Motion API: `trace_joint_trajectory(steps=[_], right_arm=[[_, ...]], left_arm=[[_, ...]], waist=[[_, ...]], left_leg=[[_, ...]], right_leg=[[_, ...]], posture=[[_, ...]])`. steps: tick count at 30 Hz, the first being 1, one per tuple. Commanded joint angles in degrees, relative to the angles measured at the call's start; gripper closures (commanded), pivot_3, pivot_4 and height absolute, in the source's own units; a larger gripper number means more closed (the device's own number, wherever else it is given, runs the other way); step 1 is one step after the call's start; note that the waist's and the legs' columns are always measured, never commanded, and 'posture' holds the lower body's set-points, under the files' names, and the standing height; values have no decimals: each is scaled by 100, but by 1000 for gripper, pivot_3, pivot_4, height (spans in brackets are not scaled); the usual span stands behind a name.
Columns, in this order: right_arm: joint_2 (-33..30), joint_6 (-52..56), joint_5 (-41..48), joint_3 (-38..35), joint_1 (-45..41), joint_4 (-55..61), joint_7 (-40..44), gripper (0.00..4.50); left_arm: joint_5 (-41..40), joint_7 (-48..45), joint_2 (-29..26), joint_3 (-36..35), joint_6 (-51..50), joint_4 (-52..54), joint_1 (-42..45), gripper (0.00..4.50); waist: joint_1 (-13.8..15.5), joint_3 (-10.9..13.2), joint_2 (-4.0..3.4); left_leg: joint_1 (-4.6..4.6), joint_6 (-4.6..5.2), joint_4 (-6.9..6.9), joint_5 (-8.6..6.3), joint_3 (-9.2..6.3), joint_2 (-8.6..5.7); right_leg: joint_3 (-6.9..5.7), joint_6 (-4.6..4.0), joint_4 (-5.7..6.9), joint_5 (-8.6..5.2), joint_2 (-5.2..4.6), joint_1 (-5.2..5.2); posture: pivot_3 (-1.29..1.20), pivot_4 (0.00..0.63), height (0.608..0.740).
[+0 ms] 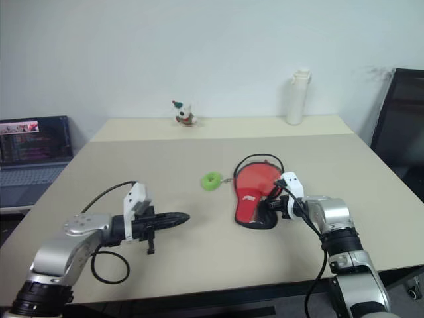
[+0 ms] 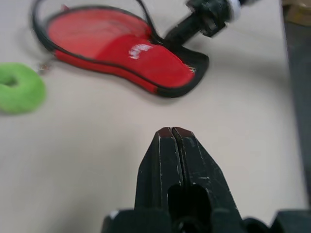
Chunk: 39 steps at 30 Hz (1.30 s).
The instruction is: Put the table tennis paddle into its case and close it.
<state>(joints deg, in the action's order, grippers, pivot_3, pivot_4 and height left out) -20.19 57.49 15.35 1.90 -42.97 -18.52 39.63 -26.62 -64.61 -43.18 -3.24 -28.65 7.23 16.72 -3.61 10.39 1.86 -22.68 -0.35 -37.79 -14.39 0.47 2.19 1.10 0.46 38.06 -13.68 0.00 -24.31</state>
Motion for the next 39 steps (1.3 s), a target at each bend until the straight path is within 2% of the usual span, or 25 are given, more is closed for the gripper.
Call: trace_joint_trajectory(steps=[1,9,15,23,30,34,36,39], right_arm=[[163,569,497,237,260,997,239,4478],[67,1669,1066,263,1291,2986,-42,4478],[-262,2194,1384,-92,1838,3790,-196,4478],[-571,2379,1595,-384,2043,3995,-378,4478],[-267,2422,1628,-428,2028,3838,-754,4478],[-283,2436,1644,-391,2247,4043,-872,3451],[-287,2518,1725,-468,2351,4199,-901,2805],[-656,2335,1740,-340,2557,4542,-829,1718]], left_arm=[[-258,-274,-264,-122,-81,484,-173,4500],[-527,-521,-446,-57,-236,1025,-590,4500],[-626,-703,-554,-51,-212,1125,-733,4500],[-394,-939,-696,75,80,919,-766,4500],[-373,-889,-639,106,141,873,-756,4500],[-363,-850,-641,70,178,855,-819,4500],[-359,-820,-630,54,192,850,-842,4500],[-353,-717,-588,8,202,826,-866,4500]], waist=[[1,0,0],[56,2,-3],[74,3,-4],[116,3,-5],[135,3,-5],[141,3,-5],[142,3,-5],[179,3,-5]], left_leg=[[-3,-1,0,0,2,12],[-11,-3,0,-2,-6,20],[-11,-4,-2,-3,-6,19],[-11,-4,-2,-3,-3,18],[-12,-4,-2,-3,-1,20],[-11,-4,-3,-3,-1,23],[-11,-4,-2,-3,-2,25],[-12,-5,-2,-3,-4,24]], right_leg=[[-1,0,-1,0,3,-2],[-13,-13,-3,-9,11,-6],[-13,-14,-4,-10,13,-6],[-13,-17,-7,-12,34,-5],[-12,-18,-8,-13,36,-5],[-14,-18,-7,-13,38,-5],[-13,-18,-7,-13,39,-5],[-13,-18,-9,-13,39,-5]], posture=[[0,150,740],[0,150,740],[0,150,740],[0,150,740],[0,150,740],[0,150,740],[0,150,740],[0,150,740]])
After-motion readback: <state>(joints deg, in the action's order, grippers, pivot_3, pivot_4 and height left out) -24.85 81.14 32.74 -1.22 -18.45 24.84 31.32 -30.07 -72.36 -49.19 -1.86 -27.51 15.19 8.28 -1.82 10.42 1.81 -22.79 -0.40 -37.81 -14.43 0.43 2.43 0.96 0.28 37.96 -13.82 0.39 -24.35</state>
